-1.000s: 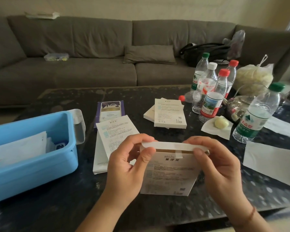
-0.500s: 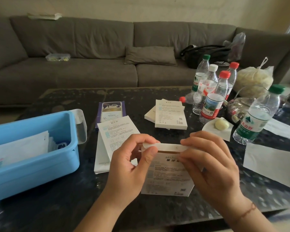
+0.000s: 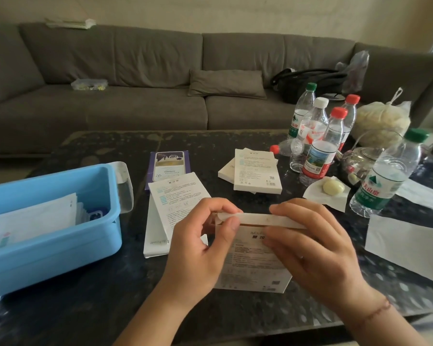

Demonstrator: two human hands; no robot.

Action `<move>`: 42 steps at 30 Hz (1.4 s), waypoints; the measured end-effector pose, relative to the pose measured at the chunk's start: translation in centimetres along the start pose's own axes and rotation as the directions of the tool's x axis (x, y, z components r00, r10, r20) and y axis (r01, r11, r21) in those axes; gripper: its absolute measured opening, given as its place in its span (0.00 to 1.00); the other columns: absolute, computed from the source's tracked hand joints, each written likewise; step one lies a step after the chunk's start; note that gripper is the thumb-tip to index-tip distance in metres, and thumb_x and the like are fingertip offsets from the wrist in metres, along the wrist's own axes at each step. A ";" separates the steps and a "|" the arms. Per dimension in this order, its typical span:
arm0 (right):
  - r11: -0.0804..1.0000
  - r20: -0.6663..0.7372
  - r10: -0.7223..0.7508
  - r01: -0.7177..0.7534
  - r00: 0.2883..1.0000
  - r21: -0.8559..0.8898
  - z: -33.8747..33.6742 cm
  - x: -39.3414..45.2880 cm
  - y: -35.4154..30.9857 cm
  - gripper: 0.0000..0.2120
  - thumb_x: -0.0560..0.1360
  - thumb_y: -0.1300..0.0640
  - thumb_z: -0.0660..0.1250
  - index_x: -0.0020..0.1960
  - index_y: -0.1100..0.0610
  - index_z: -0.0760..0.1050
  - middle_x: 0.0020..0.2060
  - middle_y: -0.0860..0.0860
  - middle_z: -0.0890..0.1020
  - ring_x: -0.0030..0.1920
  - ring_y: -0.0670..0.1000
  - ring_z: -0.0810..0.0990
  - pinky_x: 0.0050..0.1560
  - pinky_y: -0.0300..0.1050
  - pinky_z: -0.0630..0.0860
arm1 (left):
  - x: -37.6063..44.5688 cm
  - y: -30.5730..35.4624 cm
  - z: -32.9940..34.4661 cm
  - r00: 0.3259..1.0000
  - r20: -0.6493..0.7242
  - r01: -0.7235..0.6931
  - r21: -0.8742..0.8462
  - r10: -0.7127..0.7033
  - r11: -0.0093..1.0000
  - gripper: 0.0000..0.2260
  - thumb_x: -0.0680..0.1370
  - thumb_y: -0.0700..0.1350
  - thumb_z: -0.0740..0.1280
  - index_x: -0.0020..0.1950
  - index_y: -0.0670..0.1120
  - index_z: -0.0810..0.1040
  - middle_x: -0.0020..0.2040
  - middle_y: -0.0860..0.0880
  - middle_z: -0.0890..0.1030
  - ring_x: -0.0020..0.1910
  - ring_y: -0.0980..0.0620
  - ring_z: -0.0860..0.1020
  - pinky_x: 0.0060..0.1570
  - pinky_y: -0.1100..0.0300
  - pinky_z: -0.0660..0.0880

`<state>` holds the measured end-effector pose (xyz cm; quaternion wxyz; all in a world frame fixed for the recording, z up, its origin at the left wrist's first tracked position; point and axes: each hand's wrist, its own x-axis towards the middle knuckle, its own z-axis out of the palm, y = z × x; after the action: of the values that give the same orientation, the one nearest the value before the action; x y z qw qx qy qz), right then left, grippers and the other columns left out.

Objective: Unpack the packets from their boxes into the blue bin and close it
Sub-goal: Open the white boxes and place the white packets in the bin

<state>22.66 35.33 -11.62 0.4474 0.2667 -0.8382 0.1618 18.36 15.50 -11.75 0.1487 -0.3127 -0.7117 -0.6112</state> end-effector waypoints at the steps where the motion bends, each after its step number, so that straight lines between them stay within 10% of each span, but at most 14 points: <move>1: 1.000 -0.007 0.004 -0.004 1.000 0.006 0.0 0.1 -0.1 0.04 0.75 0.60 0.71 0.50 0.58 0.81 0.55 0.56 0.81 0.54 0.58 0.80 0.46 0.54 0.78 | 0.0 0.0 0.0 1.000 -0.001 -0.003 0.000 0.003 1.000 0.06 0.79 0.49 0.67 0.53 0.59 0.74 0.51 0.61 0.80 0.54 0.59 0.80 0.44 0.70 0.77; 8: 0.986 -0.084 0.159 -0.155 0.984 0.056 -0.3 1.2 -1.7 0.05 0.75 0.61 0.69 0.43 0.63 0.81 0.49 0.51 0.82 0.53 0.54 0.79 0.51 0.48 0.77 | -0.1 -0.3 0.1 1.000 0.001 0.013 0.026 -0.013 1.000 0.06 0.79 0.54 0.64 0.54 0.60 0.75 0.53 0.64 0.80 0.56 0.60 0.79 0.45 0.71 0.77; 15: 0.971 -0.020 0.000 -0.005 1.000 -0.241 -1.0 0.1 -1.6 0.18 0.72 0.45 0.74 0.56 0.53 0.77 0.58 0.49 0.80 0.58 0.60 0.77 0.55 0.56 0.76 | 0.0 -0.4 0.0 1.000 0.001 -0.030 0.058 0.030 0.998 0.06 0.80 0.52 0.64 0.55 0.56 0.76 0.52 0.62 0.79 0.56 0.59 0.79 0.43 0.69 0.78; 23: 0.945 -0.088 -0.031 0.000 0.996 -0.326 -1.0 0.0 -1.9 0.03 0.69 0.63 0.76 0.42 0.58 0.86 0.49 0.54 0.85 0.53 0.62 0.78 0.49 0.58 0.75 | -0.1 -0.4 0.0 0.999 0.005 -0.052 0.086 0.052 0.995 0.06 0.80 0.52 0.64 0.55 0.54 0.77 0.52 0.61 0.80 0.56 0.60 0.78 0.45 0.72 0.76; 42: 0.962 -0.055 0.106 -0.116 0.993 -0.247 -1.1 0.7 -3.4 0.05 0.74 0.62 0.71 0.41 0.61 0.83 0.43 0.52 0.84 0.45 0.57 0.82 0.46 0.53 0.75 | -0.1 -0.4 0.2 0.993 -0.042 -0.101 0.189 0.110 0.977 0.06 0.80 0.49 0.66 0.55 0.50 0.79 0.51 0.62 0.79 0.55 0.63 0.78 0.46 0.74 0.75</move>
<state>25.06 32.93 -10.32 0.4848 0.1575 -0.8561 0.0852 18.17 15.64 -12.15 0.2282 -0.3186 -0.7442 -0.5409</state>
